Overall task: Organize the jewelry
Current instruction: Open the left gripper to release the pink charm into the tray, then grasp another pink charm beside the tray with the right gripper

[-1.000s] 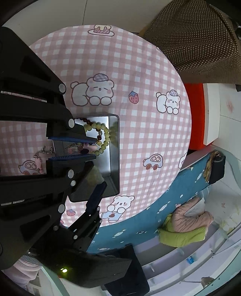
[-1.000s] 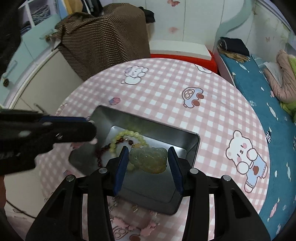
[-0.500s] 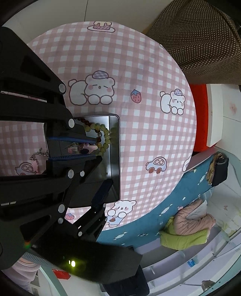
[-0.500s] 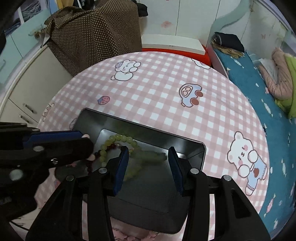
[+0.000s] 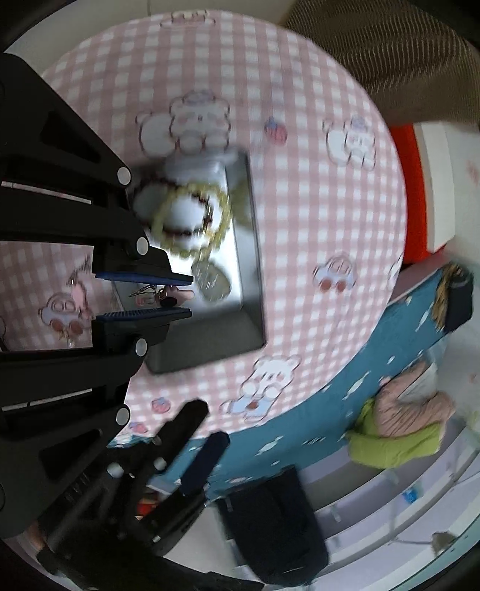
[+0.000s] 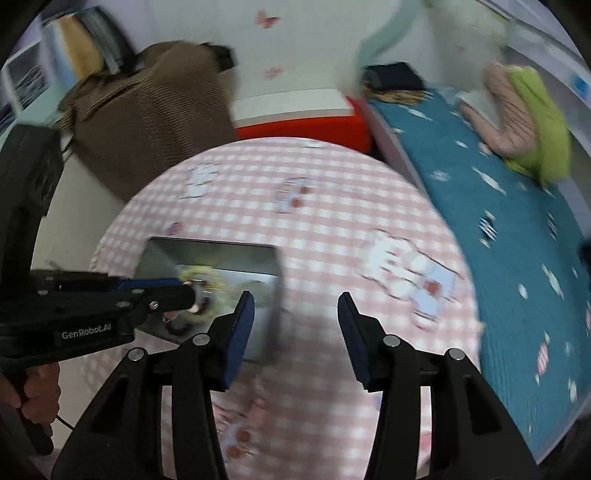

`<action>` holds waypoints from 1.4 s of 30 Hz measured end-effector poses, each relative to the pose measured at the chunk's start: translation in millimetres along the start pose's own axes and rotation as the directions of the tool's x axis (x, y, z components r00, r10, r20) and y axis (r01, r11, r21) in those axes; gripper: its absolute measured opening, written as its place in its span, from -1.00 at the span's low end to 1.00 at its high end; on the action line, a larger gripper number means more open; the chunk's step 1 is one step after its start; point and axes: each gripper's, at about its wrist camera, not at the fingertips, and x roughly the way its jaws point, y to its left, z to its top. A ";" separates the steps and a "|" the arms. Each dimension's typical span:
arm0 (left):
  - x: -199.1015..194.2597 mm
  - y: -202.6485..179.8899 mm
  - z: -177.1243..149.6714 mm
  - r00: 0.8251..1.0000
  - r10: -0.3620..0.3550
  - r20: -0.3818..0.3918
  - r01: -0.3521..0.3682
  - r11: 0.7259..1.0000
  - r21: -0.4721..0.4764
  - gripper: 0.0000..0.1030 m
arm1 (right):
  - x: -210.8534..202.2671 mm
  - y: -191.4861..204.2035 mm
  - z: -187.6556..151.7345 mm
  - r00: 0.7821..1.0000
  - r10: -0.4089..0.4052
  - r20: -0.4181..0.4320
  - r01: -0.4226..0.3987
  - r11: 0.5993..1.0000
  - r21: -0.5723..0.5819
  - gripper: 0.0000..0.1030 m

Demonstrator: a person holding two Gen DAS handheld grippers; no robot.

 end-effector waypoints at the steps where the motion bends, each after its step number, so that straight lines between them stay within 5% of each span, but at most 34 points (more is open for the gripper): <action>1: 4.4 -4.1 -0.5 1.000 -0.004 -0.011 0.004 1.000 0.013 -0.77 | -1.7 -8.9 -3.7 1.000 -0.025 -0.002 0.025 0.999 0.027 -0.12; 7: 20.7 -30.8 -5.0 0.998 -0.012 -0.068 0.020 0.993 0.115 -0.71 | -12.2 -38.3 -20.3 0.996 -0.090 -0.011 0.090 0.987 0.132 -0.03; 10: 21.7 -36.4 -6.6 0.997 -0.003 -0.075 0.013 0.990 0.139 -0.32 | -16.1 -43.2 -26.0 0.994 -0.109 -0.012 0.110 0.982 0.151 0.06; 17: 15.4 -36.4 -11.2 0.998 0.011 -0.064 -0.002 0.990 0.144 -0.32 | -20.5 -41.9 -34.9 0.994 -0.108 -0.011 0.109 0.982 0.155 0.06; 32: -35.1 -21.5 -48.4 0.998 0.057 -0.017 -0.054 0.988 0.142 -0.32 | -6.0 -20.6 -61.1 0.997 0.019 -0.080 -0.010 0.993 0.114 0.06; 42: -25.9 1.9 -78.3 0.991 0.095 -0.095 -0.089 0.994 0.062 -0.17 | 21.9 7.0 -84.1 0.980 0.113 -0.167 -0.109 0.993 0.036 0.06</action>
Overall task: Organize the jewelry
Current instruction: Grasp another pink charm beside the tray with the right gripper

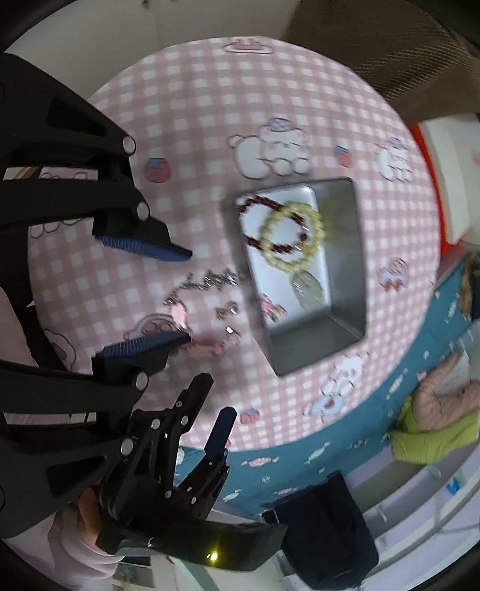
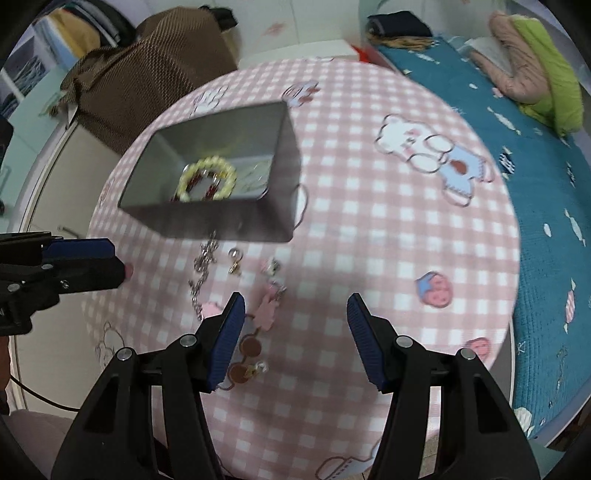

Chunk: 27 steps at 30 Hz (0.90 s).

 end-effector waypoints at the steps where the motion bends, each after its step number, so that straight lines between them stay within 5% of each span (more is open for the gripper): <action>1: 2.9 1.9 -1.6 1.000 0.000 -0.009 -0.001 1.000 -0.009 -0.17 | 3.1 2.1 -1.1 1.000 0.003 -0.006 -0.003 1.000 -0.008 0.06; 12: 30.1 19.8 -5.6 0.997 0.037 -0.068 -0.043 0.994 -0.096 0.17 | 33.3 20.4 -7.0 0.998 -0.016 -0.058 0.010 0.995 -0.097 -0.35; 18: 42.0 21.8 2.7 0.997 0.008 -0.078 -0.019 0.990 -0.143 0.16 | 36.5 22.9 -8.1 0.999 -0.050 -0.022 0.046 0.989 -0.143 -0.77; 22: 49.5 17.7 9.3 0.998 0.001 -0.066 -0.011 0.988 -0.155 0.14 | 35.3 19.7 -12.5 0.999 -0.054 -0.003 0.053 0.988 -0.148 -0.79; 27: 65.4 6.1 19.1 0.997 0.005 -0.073 -0.015 0.991 -0.135 -0.15 | 25.7 9.8 -13.4 0.999 -0.045 0.026 0.047 0.994 -0.099 -0.79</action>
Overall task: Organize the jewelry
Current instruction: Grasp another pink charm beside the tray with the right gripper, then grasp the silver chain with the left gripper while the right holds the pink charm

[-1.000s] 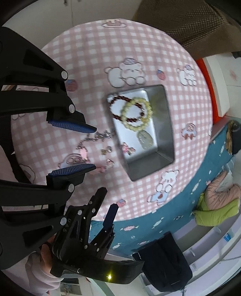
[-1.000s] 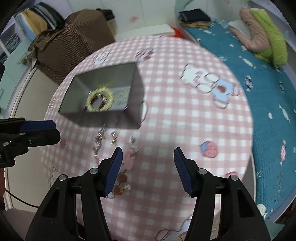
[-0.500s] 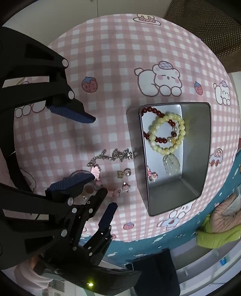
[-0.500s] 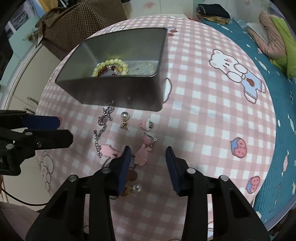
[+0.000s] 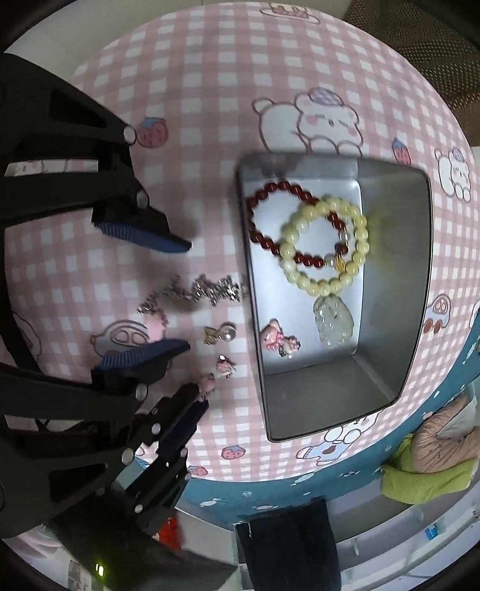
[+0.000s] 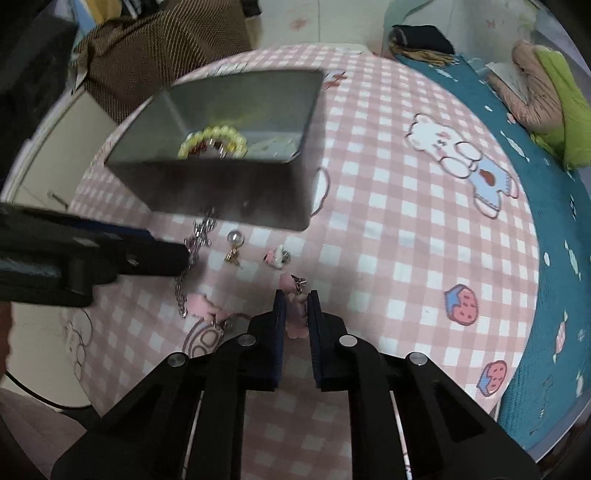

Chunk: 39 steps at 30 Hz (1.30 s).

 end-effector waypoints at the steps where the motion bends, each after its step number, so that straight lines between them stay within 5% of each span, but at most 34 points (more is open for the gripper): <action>1: 3.3 -2.3 0.1 1.000 0.005 -0.003 -0.005 1.000 0.004 -0.17 | -1.5 -2.4 2.1 1.000 -0.003 0.003 0.003 1.000 0.009 -0.79; 8: 18.1 -11.9 6.2 0.996 0.093 0.006 -0.093 0.995 0.029 -0.74 | -10.8 -14.0 4.0 0.999 -0.024 0.023 0.022 0.998 0.066 -0.79; 20: -1.3 7.5 6.9 1.000 0.030 0.011 -0.030 1.000 0.004 -0.76 | -25.2 -28.5 6.6 0.998 -0.023 0.064 0.014 0.990 0.139 -0.79; 22: -9.0 10.5 7.6 1.000 0.012 0.017 -0.012 1.000 -0.003 -1.00 | -27.4 -29.9 8.5 0.997 -0.025 0.071 0.015 0.989 0.145 -0.79; 31: -33.9 13.8 6.5 0.999 -0.010 0.044 0.011 1.000 -0.014 -0.99 | -38.4 -33.9 19.9 0.993 -0.027 0.111 0.012 0.991 0.136 -0.79; 33: -19.2 15.5 6.2 1.000 0.004 -0.024 -0.005 1.000 -0.021 -0.83 | -38.7 -34.3 19.6 0.994 -0.023 0.111 0.008 0.991 0.136 -0.79; 39: 2.7 7.4 9.1 0.999 0.011 -0.050 -0.012 1.000 -0.014 -0.28 | -36.5 -36.6 15.3 0.996 -0.025 0.088 0.012 0.989 0.146 -0.79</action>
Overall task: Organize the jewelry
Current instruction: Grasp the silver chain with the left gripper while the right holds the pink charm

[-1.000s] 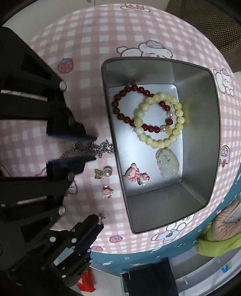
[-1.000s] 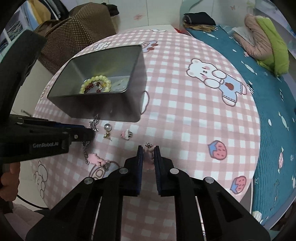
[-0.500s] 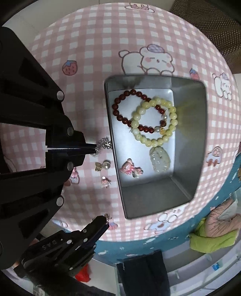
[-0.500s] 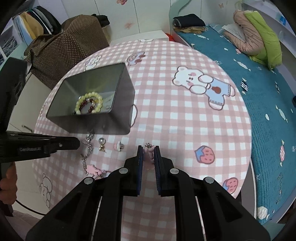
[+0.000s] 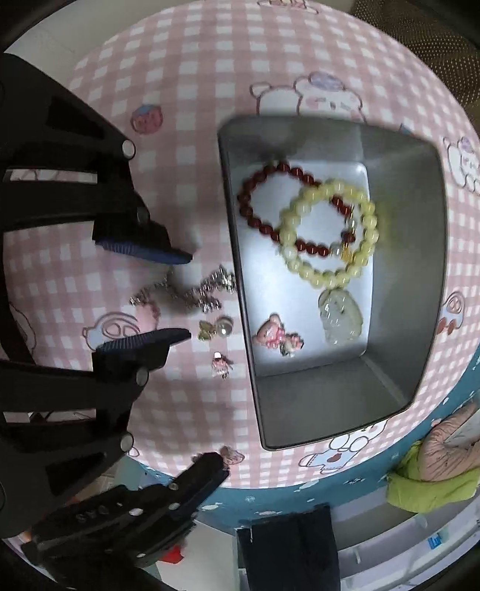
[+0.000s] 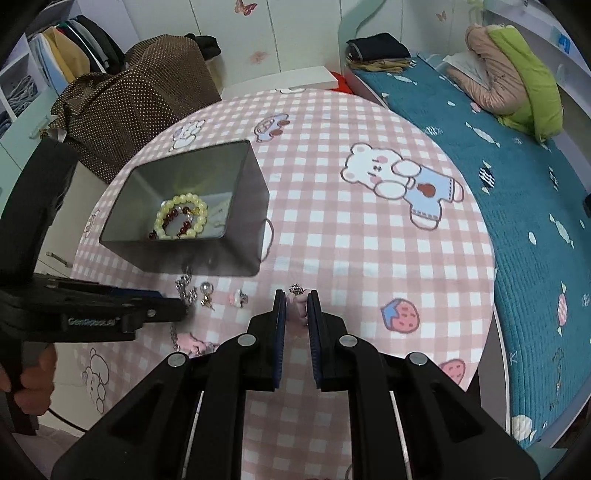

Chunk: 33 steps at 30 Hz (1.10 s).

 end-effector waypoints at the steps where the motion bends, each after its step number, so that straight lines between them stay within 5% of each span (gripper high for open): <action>1: 1.7 -2.5 0.9 1.000 0.002 -0.001 -0.002 1.000 0.008 -0.28 | 0.3 -0.9 -2.0 1.000 -0.002 -0.002 0.002 1.000 0.002 -0.79; 6: 5.5 -15.0 7.6 0.995 0.072 0.063 -0.073 0.997 0.020 -0.16 | 0.7 -8.9 -8.6 1.000 -0.019 -0.013 0.020 0.999 0.027 -0.79; 10: 8.7 -27.4 6.9 0.988 0.129 0.086 -0.135 0.989 0.067 -0.28 | 0.7 -10.3 -11.8 1.000 -0.022 -0.016 0.023 0.999 0.035 -0.79; 17: 4.7 -16.5 4.8 0.992 0.092 0.088 -0.097 0.994 0.057 -0.33 | -1.5 -12.3 -11.9 1.000 -0.027 -0.011 0.027 0.999 0.043 -0.79; 27: 9.8 -36.1 -7.3 0.958 0.247 0.145 -0.268 0.951 0.151 -0.53 | -1.4 -11.3 -16.6 0.999 -0.039 -0.018 0.040 0.998 0.045 -0.79; 33: 6.7 -37.7 -8.4 0.977 0.167 0.131 -0.184 0.973 0.137 -0.84 | -4.4 -8.8 -16.9 0.999 -0.041 -0.006 0.042 0.998 0.045 -0.79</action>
